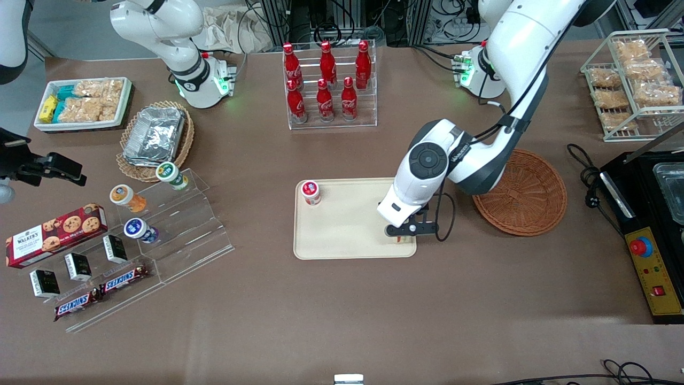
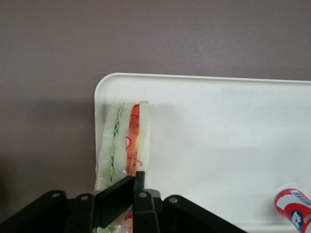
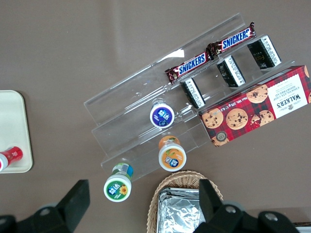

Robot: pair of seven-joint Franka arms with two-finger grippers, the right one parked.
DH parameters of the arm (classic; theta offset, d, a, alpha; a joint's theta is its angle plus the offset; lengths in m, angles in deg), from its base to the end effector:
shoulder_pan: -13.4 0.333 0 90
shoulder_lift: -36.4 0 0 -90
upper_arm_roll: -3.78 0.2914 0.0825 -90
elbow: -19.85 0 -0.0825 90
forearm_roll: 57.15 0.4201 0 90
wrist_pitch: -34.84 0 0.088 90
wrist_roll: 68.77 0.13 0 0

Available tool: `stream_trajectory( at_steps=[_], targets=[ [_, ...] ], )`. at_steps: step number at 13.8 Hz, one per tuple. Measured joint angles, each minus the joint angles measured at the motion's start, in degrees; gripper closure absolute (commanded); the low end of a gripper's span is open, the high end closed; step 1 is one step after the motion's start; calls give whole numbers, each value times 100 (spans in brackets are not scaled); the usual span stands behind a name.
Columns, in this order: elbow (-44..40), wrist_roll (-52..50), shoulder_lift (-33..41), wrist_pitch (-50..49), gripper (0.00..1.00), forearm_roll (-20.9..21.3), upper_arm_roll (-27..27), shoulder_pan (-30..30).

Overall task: Place sandwich from basket to tray
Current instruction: 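Lower the sandwich onto the tray and open the left gripper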

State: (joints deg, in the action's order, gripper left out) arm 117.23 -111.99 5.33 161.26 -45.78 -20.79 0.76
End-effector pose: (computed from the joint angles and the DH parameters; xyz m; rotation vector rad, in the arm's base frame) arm 0.5661 -0.3943 0.2393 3.0856 0.0686 -0.0320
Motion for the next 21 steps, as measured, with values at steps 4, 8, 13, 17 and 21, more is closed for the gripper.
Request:
stream_trajectory(
  at_steps=[4,8,13,17,21],
  targets=[
    [-18,-102,-255,246,100,256,0,-97],
    [-37,-153,-412,338,0,428,0,-104],
    [-166,-170,-385,343,0,470,2,-105],
    [-374,-314,-17,-115,0,458,6,-53],
    [-991,-438,671,-1467,0,244,15,149]
  ],
)
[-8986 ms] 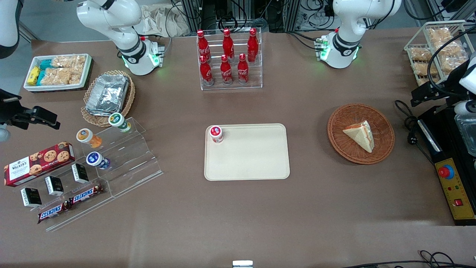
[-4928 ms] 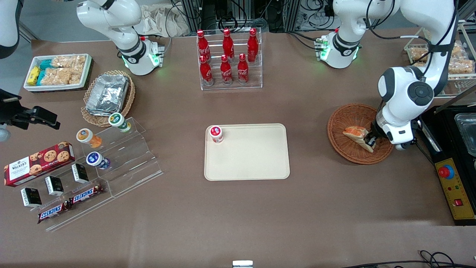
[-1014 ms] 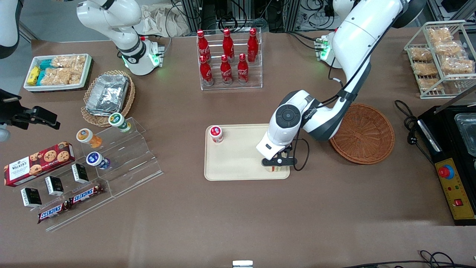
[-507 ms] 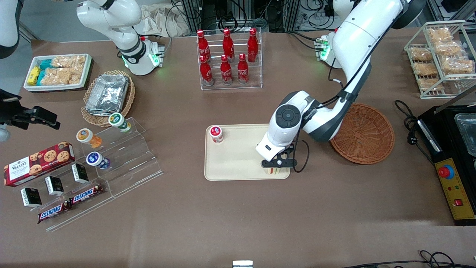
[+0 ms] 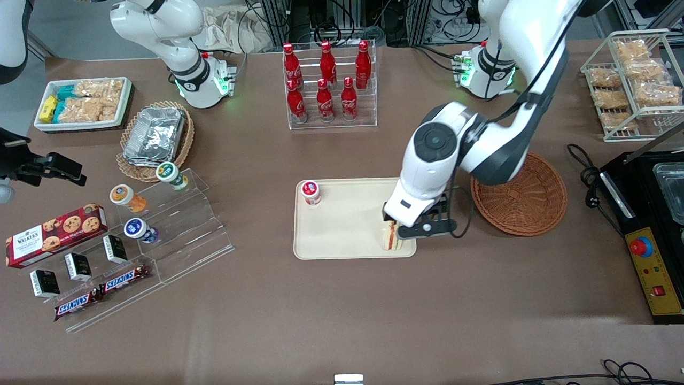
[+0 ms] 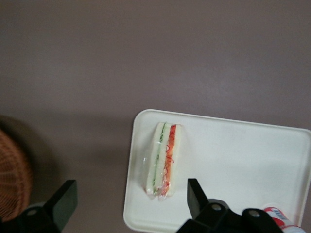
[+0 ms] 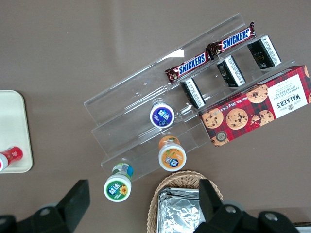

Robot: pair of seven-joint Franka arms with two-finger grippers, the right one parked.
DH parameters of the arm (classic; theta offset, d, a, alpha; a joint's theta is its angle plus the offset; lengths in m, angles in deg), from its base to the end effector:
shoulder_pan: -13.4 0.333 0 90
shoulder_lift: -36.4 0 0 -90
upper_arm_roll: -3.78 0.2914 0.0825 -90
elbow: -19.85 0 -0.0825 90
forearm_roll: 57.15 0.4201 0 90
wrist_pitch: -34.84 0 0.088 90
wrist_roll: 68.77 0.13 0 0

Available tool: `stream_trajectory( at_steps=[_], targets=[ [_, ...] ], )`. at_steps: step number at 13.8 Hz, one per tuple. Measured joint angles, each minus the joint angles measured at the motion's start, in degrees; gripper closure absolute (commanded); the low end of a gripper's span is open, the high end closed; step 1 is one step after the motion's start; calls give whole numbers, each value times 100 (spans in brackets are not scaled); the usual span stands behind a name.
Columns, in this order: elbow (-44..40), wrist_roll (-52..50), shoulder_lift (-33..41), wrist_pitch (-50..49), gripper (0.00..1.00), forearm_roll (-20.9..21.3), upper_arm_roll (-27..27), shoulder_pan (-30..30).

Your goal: Place sandwich from basket to tray

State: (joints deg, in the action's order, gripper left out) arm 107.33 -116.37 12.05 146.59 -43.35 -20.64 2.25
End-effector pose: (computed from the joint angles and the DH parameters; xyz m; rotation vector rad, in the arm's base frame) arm 0.6018 -0.3655 0.3768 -3.1146 -0.2522 -0.1020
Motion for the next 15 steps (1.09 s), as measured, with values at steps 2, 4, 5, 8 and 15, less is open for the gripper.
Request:
stream_trajectory(
  at_steps=[2,4,5,8,15],
  targets=[
    [-228,19,443,-634,0,-322,175,59],
    [-267,390,979,-1058,0,-752,602,69],
    [-262,742,1243,-1315,0,-932,876,73],
    [18,1746,1900,-1655,0,-1125,1490,104],
    [971,4241,2878,-1775,0,-1139,2735,123]
  ],
)
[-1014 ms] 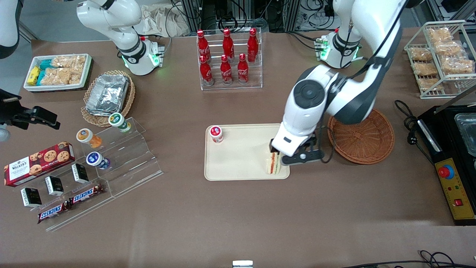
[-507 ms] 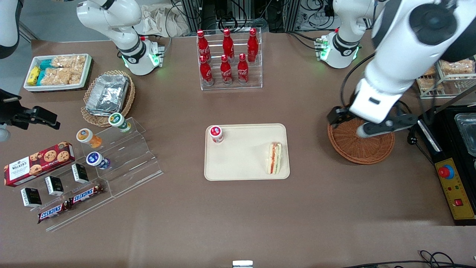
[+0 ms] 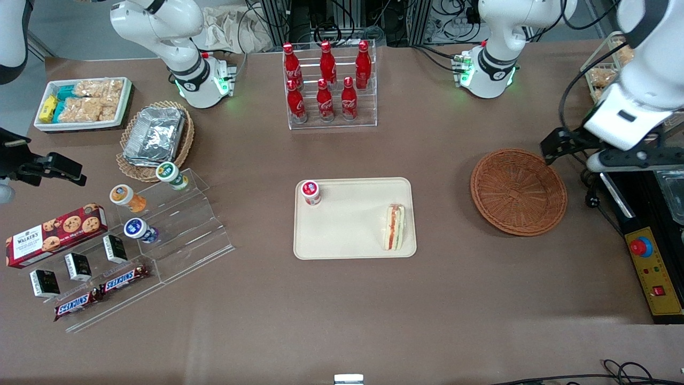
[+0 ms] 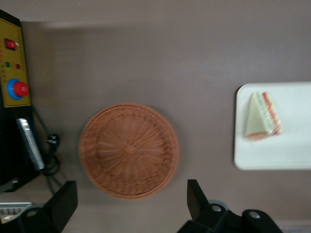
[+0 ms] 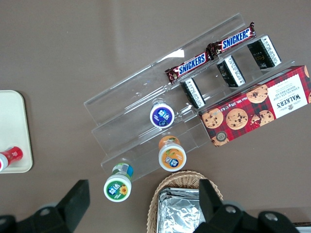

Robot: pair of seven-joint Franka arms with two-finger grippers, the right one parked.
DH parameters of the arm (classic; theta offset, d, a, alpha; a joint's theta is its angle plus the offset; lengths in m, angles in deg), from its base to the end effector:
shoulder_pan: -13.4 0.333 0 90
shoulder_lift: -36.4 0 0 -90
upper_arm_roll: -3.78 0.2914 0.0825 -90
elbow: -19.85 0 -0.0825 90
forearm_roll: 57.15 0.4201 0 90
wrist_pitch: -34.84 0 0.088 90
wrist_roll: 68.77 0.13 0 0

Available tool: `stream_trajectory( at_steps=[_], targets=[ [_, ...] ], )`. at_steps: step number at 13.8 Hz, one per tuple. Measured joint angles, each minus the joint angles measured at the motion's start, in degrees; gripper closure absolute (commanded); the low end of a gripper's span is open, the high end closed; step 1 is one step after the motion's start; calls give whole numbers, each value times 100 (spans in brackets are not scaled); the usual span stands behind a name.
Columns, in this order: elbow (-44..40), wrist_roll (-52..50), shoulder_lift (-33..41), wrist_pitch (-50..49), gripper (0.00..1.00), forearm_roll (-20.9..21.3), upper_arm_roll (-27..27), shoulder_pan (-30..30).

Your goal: Place sandwich from basket to tray

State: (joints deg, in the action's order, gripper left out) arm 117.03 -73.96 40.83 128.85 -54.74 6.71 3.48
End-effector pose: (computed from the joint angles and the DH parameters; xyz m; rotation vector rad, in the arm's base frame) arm 0.5707 -0.0639 0.5641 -3.1054 0.0528 -0.0401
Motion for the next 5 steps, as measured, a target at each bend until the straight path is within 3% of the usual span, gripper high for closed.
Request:
stream_trajectory(
  at_steps=[5],
  targets=[
    [53,408,203,-360,0,-24,148,168]
  ],
)
